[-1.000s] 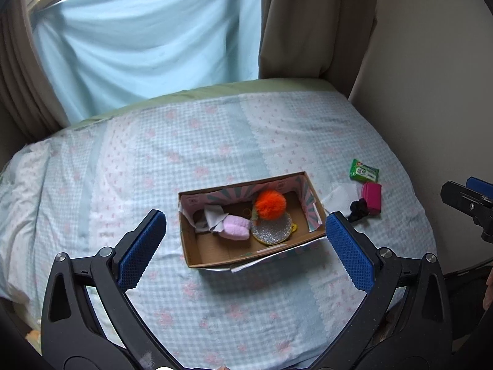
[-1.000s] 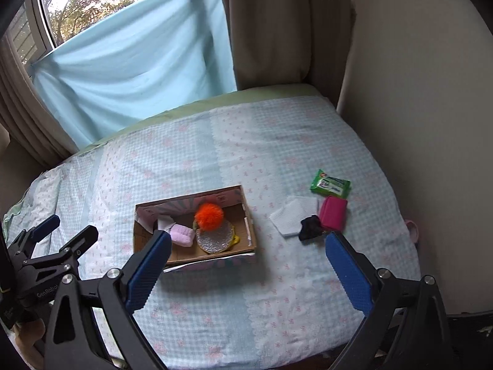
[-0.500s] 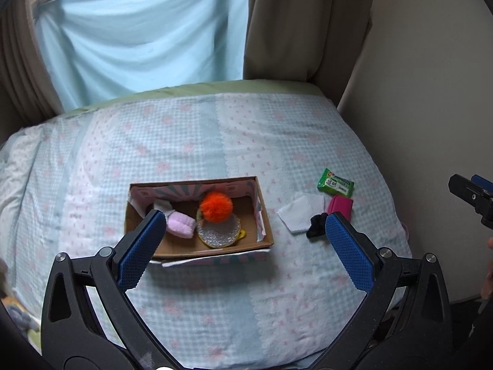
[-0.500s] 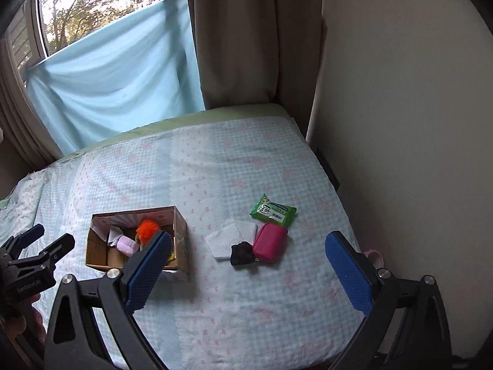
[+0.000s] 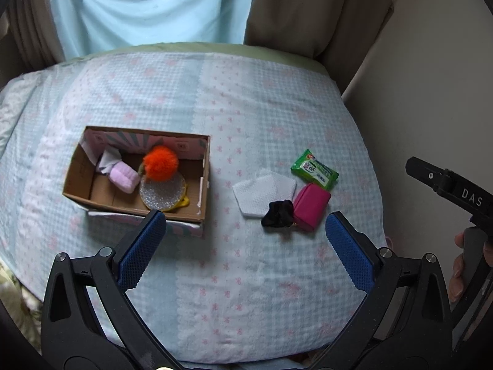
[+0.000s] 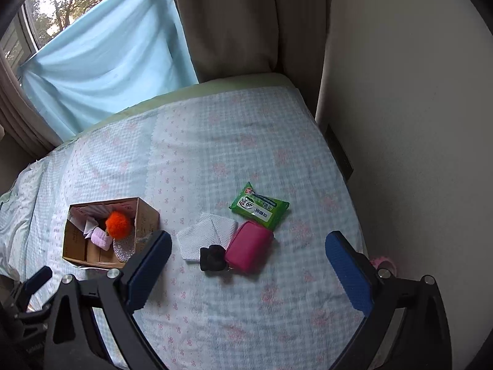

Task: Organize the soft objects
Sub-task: 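Withdraw both tools from the box toward the remaining items, then lower the left tool onto the black scrunchie while the right tool approaches the pink pouch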

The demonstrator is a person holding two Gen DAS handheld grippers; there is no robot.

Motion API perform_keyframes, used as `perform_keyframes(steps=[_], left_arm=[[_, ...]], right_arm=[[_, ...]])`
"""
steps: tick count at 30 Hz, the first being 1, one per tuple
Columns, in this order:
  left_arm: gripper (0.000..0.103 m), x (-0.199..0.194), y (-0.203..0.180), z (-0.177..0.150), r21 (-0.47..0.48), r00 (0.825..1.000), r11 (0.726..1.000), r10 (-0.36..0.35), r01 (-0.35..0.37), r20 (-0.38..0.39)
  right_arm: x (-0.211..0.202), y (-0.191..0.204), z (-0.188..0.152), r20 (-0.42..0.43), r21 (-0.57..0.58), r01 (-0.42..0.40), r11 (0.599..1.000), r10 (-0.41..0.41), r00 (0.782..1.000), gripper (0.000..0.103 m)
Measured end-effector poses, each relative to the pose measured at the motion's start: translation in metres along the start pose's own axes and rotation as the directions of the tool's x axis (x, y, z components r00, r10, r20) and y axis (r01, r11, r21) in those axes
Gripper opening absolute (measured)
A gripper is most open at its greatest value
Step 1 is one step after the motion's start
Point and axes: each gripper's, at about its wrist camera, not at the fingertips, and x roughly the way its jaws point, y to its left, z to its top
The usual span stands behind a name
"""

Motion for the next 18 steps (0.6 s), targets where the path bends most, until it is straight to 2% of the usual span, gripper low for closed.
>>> perform_keyframes(steps=[8,15,18], left_arm=[[0.103,0.088,-0.016,-0.03,-0.089,0.994,0.995,-0.056,0.048,-0.089],[0.103,0.187,-0.017,-0.055,-0.204,0.98,0.977,-0.097,0.06,-0.175],[0.103,0.223,-0.014,-0.064,-0.272,0.968,0.96,-0.131,0.07,-0.213]], right_arm=[[0.082,-0.021,-0.009,-0.08,0.096,-0.004,0.995,0.011,0.997,0.1],[0.163,-0.035,-0.029,-0.144,0.186,-0.007,0.983,0.034,0.989,0.099],[0.191,-0.037,-0.039,-0.159,0.22,-0.011,0.975,0.047,0.986,0.099]])
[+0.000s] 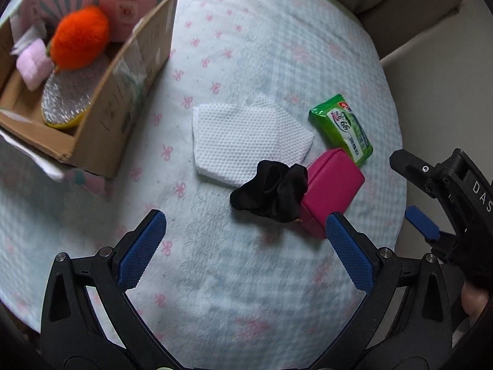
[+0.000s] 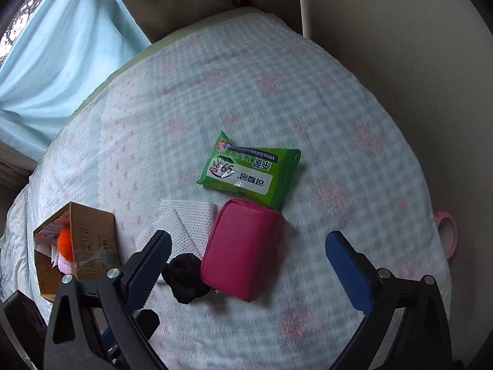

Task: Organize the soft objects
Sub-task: 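Lower the left tool onto the black scrunchie while the right tool approaches the pink pouch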

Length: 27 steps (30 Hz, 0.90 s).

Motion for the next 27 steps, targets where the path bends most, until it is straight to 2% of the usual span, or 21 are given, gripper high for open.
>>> perform_keyframes(steps=[6,11,14,16,18,20,22,23,24,27], left_arm=[[0.102,0.054,0.012,0.003,-0.12,0.996,0.992,-0.057,0.048,-0.069],[0.101,0.077,0.01,0.004,-0.172,0.991,0.982,-0.096,0.079,-0.092],[0.095,0.086,0.006,0.005,-0.193,0.989,0.977,-0.114,0.094,-0.095],[0.089,0.089,0.004,0.007,-0.198,0.99,0.976,-0.108,0.088,-0.093],[0.087,0.091,0.004,0.008,-0.211,0.989,0.973,-0.11,0.089,-0.094],[0.083,0.094,0.004,0.009,-0.223,0.99,0.971,-0.107,0.084,-0.094],[0.07,0.095,0.004,0.01,-0.234,0.99,0.969,-0.108,0.084,-0.094],[0.066,0.095,0.004,0.011,-0.238,0.989,0.967,-0.113,0.087,-0.095],[0.058,0.095,0.004,0.011,-0.244,0.988,0.965,-0.12,0.094,-0.095],[0.043,0.096,0.002,0.014,-0.272,0.982,0.954,-0.161,0.129,-0.099]], right_arm=[[0.037,-0.004,-0.005,-0.035,0.053,-0.011,0.999,0.013,0.999,0.099],[0.059,-0.007,-0.004,-0.074,0.087,-0.032,0.996,0.039,0.997,0.099],[0.068,-0.006,-0.005,-0.103,0.083,-0.049,0.995,0.058,0.993,0.091],[0.074,-0.006,-0.005,-0.124,0.087,-0.059,0.994,0.07,0.99,0.089],[0.079,-0.005,-0.006,-0.134,0.098,-0.074,0.992,0.086,0.987,0.085],[0.082,-0.004,-0.005,-0.139,0.1,-0.07,0.992,0.084,0.987,0.084],[0.084,-0.003,-0.005,-0.142,0.099,-0.065,0.993,0.079,0.987,0.081],[0.084,-0.004,-0.005,-0.143,0.097,-0.056,0.994,0.07,0.987,0.071],[0.085,-0.003,-0.005,-0.148,0.09,-0.039,0.995,0.052,0.988,0.067],[0.087,-0.001,-0.005,-0.146,0.078,-0.032,0.996,0.043,0.988,0.062]])
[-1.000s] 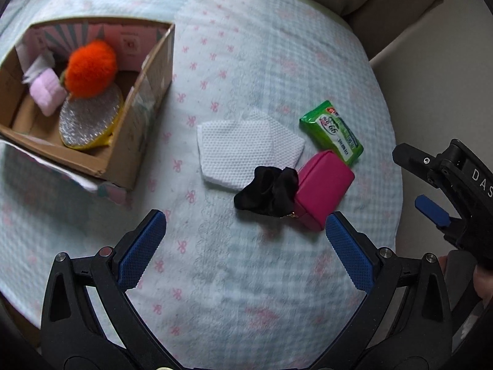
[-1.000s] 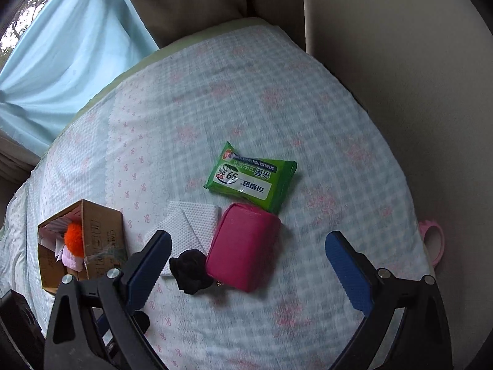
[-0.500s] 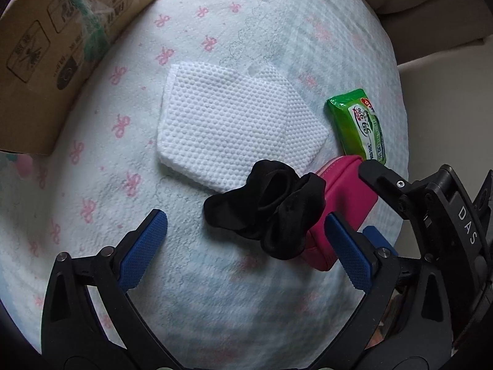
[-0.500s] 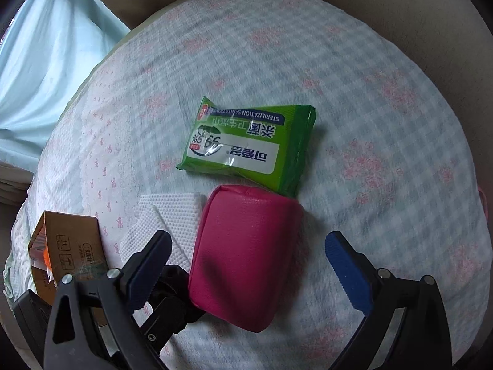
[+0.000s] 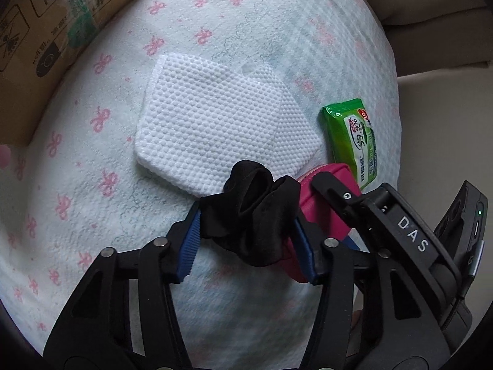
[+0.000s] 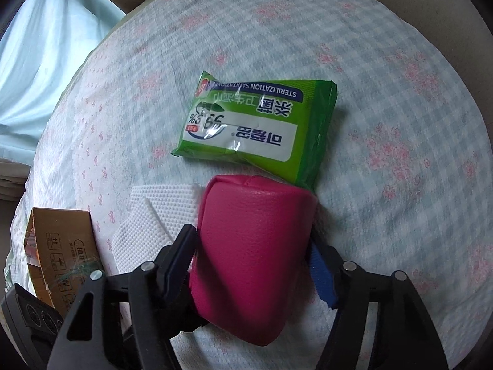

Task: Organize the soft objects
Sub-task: 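Lower the left tool onto the black scrunchie while the right tool approaches the pink pouch, then grasp the black scrunchie with the left tool while the right tool grasps the pink pouch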

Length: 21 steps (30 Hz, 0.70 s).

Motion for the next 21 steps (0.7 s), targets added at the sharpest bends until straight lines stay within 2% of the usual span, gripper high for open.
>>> perform_keyframes(steps=[1,4,7,16,21], left_arm=[[0.034,0.0,0.0,0.0,-0.007,1.0,1.0,-0.013,0.013,-0.006],[0.022,-0.005,-0.002,-0.003,-0.005,1.0,1.0,-0.028,0.028,-0.004],[0.018,-0.008,-0.008,-0.004,0.031,1.0,0.999,-0.023,0.023,0.003],[0.016,-0.023,-0.004,-0.007,0.062,1.0,0.998,-0.019,0.018,0.022],[0.016,-0.043,-0.012,-0.009,0.105,0.998,0.994,-0.034,0.028,0.058]], right_arm=[[0.002,0.003,0.0,0.003,-0.008,0.006,1.0,-0.006,1.0,0.059],[-0.001,0.006,-0.002,0.012,-0.017,0.006,1.0,-0.006,1.0,0.052],[-0.004,0.005,-0.002,0.02,-0.018,-0.003,1.0,0.004,1.0,0.047],[-0.021,-0.001,-0.005,0.051,-0.009,-0.025,1.0,0.025,0.998,0.037],[-0.049,-0.007,-0.014,0.093,-0.009,-0.042,0.999,0.043,0.995,0.035]])
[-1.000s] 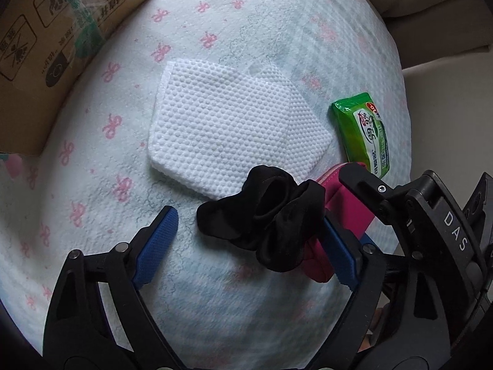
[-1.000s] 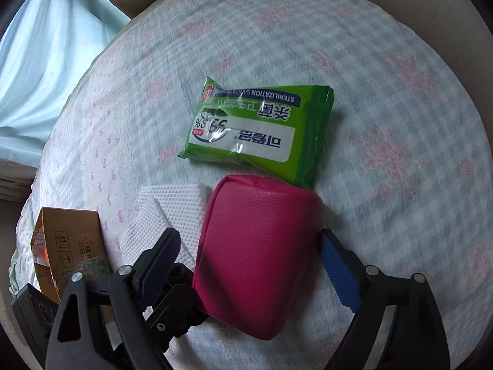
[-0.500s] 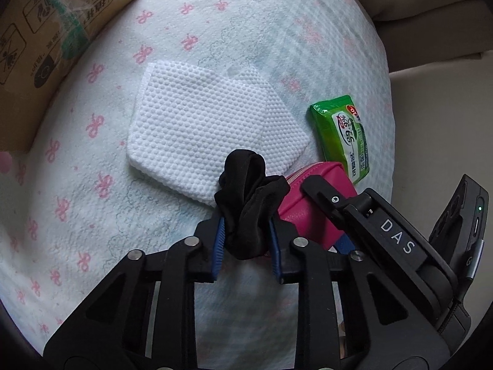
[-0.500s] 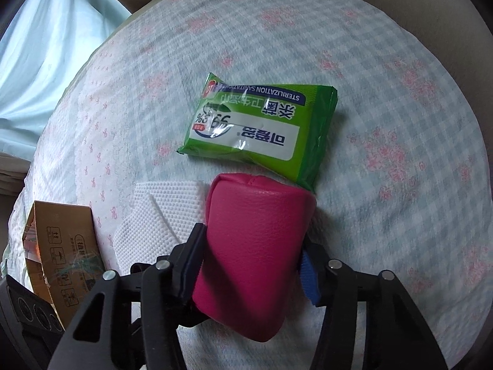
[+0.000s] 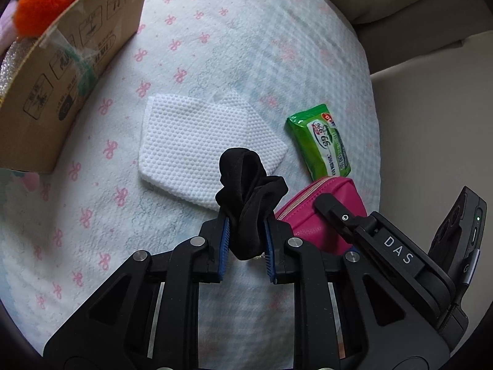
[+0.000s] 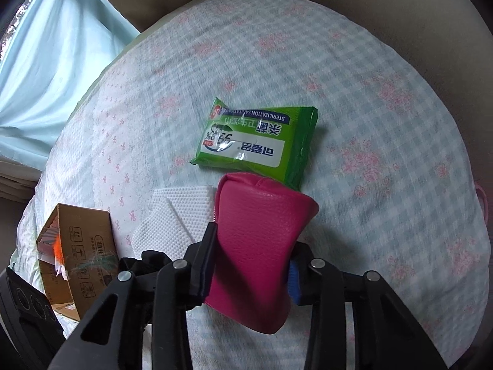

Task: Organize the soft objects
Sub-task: 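Grasp the black scrunchie with the left tool while the right tool grasps the pink pouch, then carry the scrunchie and pink pouch over the cardboard box with both tools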

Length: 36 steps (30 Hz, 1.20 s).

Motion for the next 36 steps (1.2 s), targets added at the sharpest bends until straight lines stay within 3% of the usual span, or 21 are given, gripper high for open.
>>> perform_keyframes(steps=[8,15,24,31,36], left_arm=[[0.016,-0.051,-0.018,-0.001,0.039,0.998,0.999,-0.031,0.029,0.062],[0.016,-0.141,-0.039,0.005,0.102,0.988,0.995,-0.04,0.025,0.15],[0.016,-0.29,-0.035,0.034,0.192,0.945,0.979,0.005,-0.072,0.328],[0.017,-0.362,0.004,0.075,0.234,0.914,0.961,0.045,-0.15,0.402],[0.017,-0.382,0.044,0.114,0.276,0.924,0.944,0.069,-0.182,0.376]], right_arm=[[-0.067,0.009,-0.007,0.067,-0.022,-0.032,0.999,0.034,0.997,0.03],[-0.143,0.045,-0.011,0.119,-0.098,-0.065,0.993,0.076,0.99,0.028],[-0.229,0.133,-0.013,0.183,-0.304,-0.095,0.948,0.157,0.97,0.027],[-0.242,0.218,-0.029,0.189,-0.39,-0.131,0.911,0.219,0.957,0.027],[-0.223,0.279,-0.044,0.163,-0.387,-0.136,0.912,0.213,0.963,0.027]])
